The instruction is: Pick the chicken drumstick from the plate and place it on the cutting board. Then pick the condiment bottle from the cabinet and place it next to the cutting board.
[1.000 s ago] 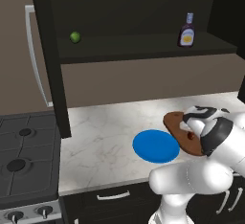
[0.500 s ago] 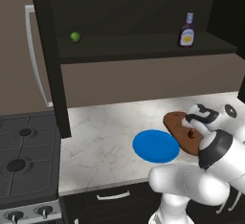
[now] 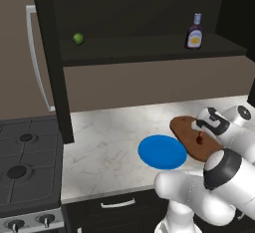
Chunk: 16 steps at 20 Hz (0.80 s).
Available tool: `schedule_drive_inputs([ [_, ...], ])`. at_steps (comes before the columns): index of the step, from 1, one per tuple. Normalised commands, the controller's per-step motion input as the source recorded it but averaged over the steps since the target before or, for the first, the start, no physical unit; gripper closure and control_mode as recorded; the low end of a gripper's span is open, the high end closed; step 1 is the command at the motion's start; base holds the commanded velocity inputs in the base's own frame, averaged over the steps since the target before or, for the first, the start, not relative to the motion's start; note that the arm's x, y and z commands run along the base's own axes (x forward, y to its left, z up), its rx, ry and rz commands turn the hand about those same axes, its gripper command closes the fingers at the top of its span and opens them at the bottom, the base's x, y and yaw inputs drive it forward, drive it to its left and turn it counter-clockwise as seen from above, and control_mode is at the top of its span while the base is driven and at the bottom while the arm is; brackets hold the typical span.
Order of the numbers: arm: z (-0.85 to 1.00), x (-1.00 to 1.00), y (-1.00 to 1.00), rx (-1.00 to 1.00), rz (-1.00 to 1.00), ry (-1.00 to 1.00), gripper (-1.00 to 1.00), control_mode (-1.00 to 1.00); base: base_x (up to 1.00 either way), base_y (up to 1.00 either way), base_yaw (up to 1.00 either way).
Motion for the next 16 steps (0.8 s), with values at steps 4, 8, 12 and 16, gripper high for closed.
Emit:
schedule_drive_inputs([
  [4,0.08,-0.29,0.00,0.00,0.00,0.00,-1.00,-1.00,0.00,0.00,0.00],
  [8,0.14,-0.32,0.00,0.00,0.00,-0.01,-1.00,-1.00,0.00,0.00,0.00],
  [12,0.22,-0.29,0.00,0.00,0.00,-0.02,-1.00,-1.00,0.00,0.00,0.00],
  [16,0.22,-0.25,0.00,0.00,0.00,-0.03,-1.00,-1.00,0.00,0.00,0.00],
])
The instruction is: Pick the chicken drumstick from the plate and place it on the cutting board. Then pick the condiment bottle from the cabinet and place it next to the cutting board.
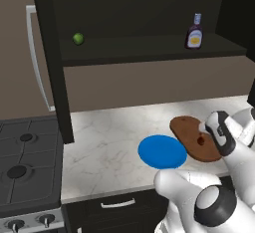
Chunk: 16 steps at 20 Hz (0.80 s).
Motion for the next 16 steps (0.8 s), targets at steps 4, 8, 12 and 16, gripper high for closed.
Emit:
schedule_drive_inputs([
  [4,0.22,-0.24,0.00,0.00,0.00,-0.04,-1.00,-1.00,0.00,0.00,0.00],
  [8,0.24,-0.19,0.00,0.00,0.00,-0.03,-1.00,-1.00,0.00,0.00,0.00],
  [12,0.24,-0.13,0.00,0.00,0.00,-0.01,-1.00,-1.00,0.00,0.00,0.00],
  [16,0.24,-0.07,0.00,0.00,0.00,0.00,-1.00,-1.00,0.00,0.00,0.00],
])
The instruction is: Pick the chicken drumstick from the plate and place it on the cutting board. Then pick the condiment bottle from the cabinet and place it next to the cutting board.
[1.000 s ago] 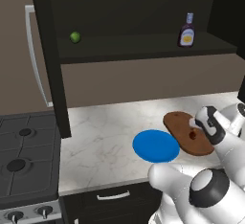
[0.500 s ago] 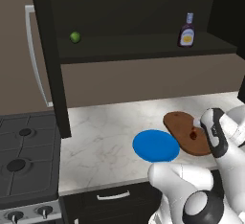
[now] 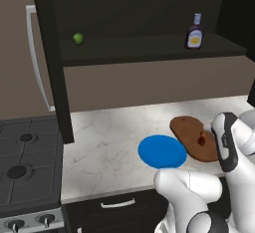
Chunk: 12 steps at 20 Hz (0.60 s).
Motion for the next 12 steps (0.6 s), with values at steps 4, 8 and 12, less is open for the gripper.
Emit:
schedule_drive_inputs([
  [4,0.25,-0.04,0.00,0.00,-0.02,0.00,-1.00,-1.00,0.00,0.00,0.00],
  [8,0.24,-0.01,0.00,0.03,-0.03,0.00,-1.00,-1.00,0.00,0.00,0.00],
  [12,0.23,-0.01,0.00,0.06,-0.03,0.00,-1.00,-1.00,0.00,0.00,0.00],
])
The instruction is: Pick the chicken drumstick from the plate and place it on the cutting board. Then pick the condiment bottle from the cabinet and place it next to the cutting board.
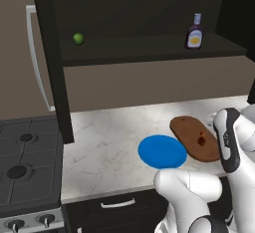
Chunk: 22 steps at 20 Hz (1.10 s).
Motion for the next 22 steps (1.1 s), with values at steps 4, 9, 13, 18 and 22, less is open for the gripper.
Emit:
schedule_drive_inputs([
  [4,0.19,-0.01,0.00,0.08,-0.03,0.00,-1.00,-1.00,0.00,0.00,0.00],
  [9,0.15,-0.05,0.00,0.11,-0.04,0.00,-1.00,-1.00,0.00,0.00,0.00],
  [13,0.14,-0.08,0.00,0.13,-0.06,0.00,-1.00,-1.00,0.00,0.00,0.00],
  [18,0.15,-0.12,0.01,0.13,-0.09,0.00,-1.00,-1.00,0.00,0.00,0.00],
  [22,0.12,-0.16,0.04,0.14,-0.12,0.00,-1.00,-1.00,0.00,0.00,0.00],
])
